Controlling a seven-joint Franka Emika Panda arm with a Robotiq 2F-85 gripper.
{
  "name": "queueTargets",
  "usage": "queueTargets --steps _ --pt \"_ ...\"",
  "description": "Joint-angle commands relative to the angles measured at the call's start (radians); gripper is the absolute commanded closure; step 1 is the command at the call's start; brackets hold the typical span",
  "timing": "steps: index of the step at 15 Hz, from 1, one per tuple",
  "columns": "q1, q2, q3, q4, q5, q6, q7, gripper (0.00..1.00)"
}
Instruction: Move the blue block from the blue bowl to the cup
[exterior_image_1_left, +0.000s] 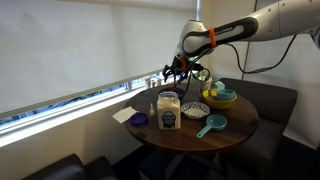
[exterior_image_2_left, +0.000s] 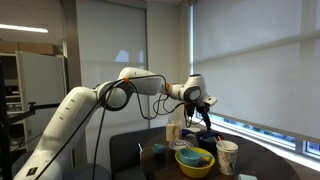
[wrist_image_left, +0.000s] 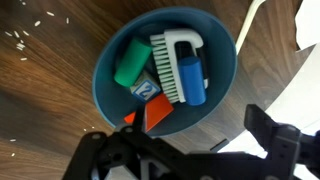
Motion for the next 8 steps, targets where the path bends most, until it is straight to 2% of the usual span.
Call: queueTargets --steps 1,4,7,8 --pt "0.019 0.012 -0.025 0.022 0.016 -0.010 -0.012 0.00" --pt "0.013 0.033 -0.027 0.039 0.023 -0.021 -0.017 0.00" --pt "-0.001 0.026 -0.017 -0.024 0.061 -0.034 -0.041 0.00" --pt "-0.007 0.022 -0.014 -0.055 0.073 0.010 -0.067 0.00"
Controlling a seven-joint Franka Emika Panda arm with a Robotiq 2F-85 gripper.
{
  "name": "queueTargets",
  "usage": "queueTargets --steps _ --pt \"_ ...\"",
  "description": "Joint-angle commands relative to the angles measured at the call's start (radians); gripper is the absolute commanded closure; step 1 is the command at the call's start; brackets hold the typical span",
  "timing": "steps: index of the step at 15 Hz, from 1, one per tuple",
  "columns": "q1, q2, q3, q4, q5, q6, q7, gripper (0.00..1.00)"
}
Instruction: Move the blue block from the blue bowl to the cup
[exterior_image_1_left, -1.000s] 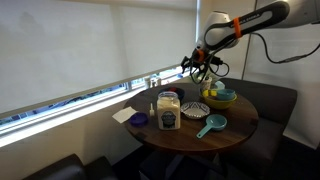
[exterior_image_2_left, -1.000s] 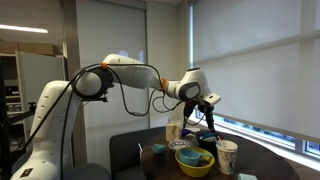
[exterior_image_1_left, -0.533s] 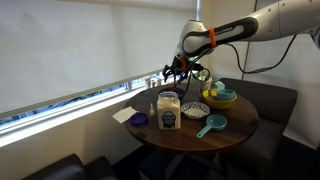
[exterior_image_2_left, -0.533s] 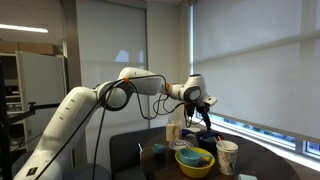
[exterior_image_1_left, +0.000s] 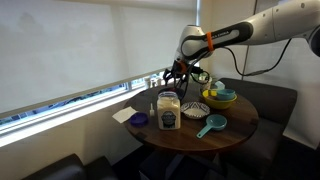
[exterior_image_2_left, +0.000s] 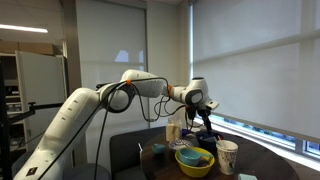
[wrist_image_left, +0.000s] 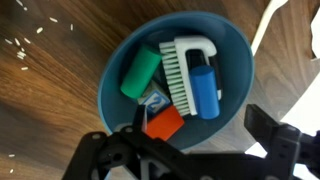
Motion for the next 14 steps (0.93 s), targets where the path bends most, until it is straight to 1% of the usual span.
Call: queueTargets --steps 1,2,3,6,7,8,9,10,11,12,13,14 --pt "-0.007 -0.001 -0.001 -0.073 0.058 0.060 -0.064 0.00" --pt "-0.006 0.008 -0.003 -0.074 0.071 0.074 -0.062 0.00" --pt "0.011 0.007 -0.022 -0.047 0.045 0.031 -0.040 0.00" --pt "0.013 0.012 -0.027 -0.053 0.046 0.036 -0.043 0.00" --pt "0.012 0.029 -0.029 -0.026 0.045 0.030 -0.043 0.00" --pt "0.012 0.045 -0.028 -0.004 0.045 0.014 -0.044 0.22" --pt "0.018 0.062 -0.036 0.020 0.033 -0.006 -0.033 0.25" --pt "0.019 0.078 -0.037 0.042 0.030 -0.020 -0.038 0.25" --pt "0.022 0.090 -0.041 0.061 0.024 -0.030 -0.036 0.28" --pt "0.025 0.099 -0.042 0.078 0.021 -0.034 -0.037 0.28" --pt "0.034 0.103 -0.048 0.097 0.008 -0.041 -0.030 0.27" --pt "0.042 0.103 -0.051 0.106 -0.003 -0.040 -0.028 0.22"
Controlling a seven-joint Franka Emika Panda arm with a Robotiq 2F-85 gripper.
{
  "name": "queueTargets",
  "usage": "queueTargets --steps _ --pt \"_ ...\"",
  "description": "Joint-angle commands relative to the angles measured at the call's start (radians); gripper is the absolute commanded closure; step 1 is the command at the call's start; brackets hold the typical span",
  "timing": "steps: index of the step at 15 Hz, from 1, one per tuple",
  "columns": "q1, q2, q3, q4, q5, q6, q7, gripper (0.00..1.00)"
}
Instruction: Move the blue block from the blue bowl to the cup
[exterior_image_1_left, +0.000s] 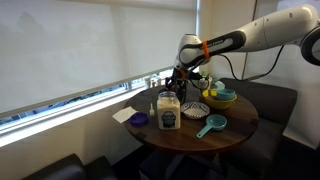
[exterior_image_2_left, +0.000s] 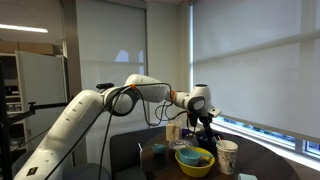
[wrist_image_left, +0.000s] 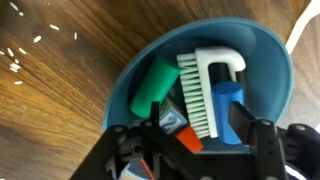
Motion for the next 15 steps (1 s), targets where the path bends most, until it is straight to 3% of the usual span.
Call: queueTargets --steps 1,2,9,15 --pt "0.041 0.040 -0.028 0.102 -0.035 -0.043 0.005 0.20" --pt "0.046 0.045 -0.030 0.119 -0.042 -0.051 0.004 0.14" --pt "0.060 0.125 -0.033 0.261 -0.056 -0.193 0.008 0.32" --pt "0.061 0.202 -0.039 0.376 -0.059 -0.211 0.001 0.31"
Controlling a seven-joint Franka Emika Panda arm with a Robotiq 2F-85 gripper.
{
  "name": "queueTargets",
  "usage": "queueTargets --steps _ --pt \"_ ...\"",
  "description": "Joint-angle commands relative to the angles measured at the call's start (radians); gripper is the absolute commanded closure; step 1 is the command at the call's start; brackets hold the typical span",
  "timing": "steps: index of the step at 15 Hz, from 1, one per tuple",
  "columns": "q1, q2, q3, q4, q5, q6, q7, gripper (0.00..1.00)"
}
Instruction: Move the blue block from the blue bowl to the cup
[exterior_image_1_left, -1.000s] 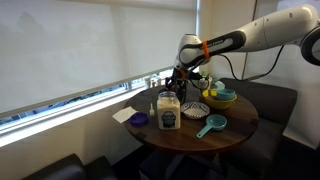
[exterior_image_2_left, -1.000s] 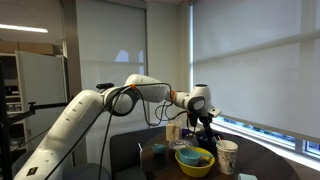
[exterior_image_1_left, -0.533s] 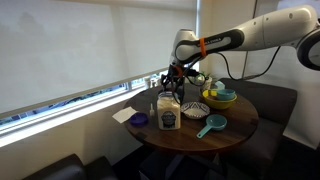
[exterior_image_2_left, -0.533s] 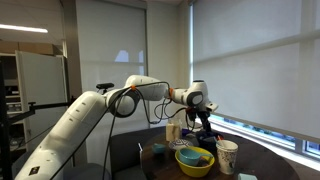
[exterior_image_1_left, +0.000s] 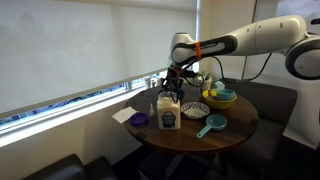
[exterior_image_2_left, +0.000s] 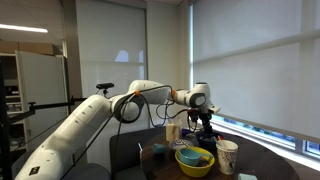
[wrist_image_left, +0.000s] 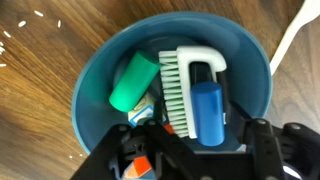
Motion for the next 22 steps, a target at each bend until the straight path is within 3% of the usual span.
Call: queueTargets --steps 1,5,11,12,14,15,22 --pt "0.017 0.086 -0.014 0.147 -0.023 -0.041 0.004 0.31" --pt "0.036 0.160 -0.034 0.260 -0.065 -0.105 0.017 0.43" --pt "0.043 0.246 -0.036 0.375 -0.089 -0.166 -0.002 0.47" --pt "0.046 0.248 -0.037 0.386 -0.094 -0.173 -0.002 0.52" --pt "0.050 0.247 -0.040 0.401 -0.102 -0.183 -0.001 0.77" --pt "0.052 0.247 -0.041 0.406 -0.105 -0.189 -0.003 0.83" --pt "0.059 0.237 -0.045 0.414 -0.114 -0.203 -0.001 0.83"
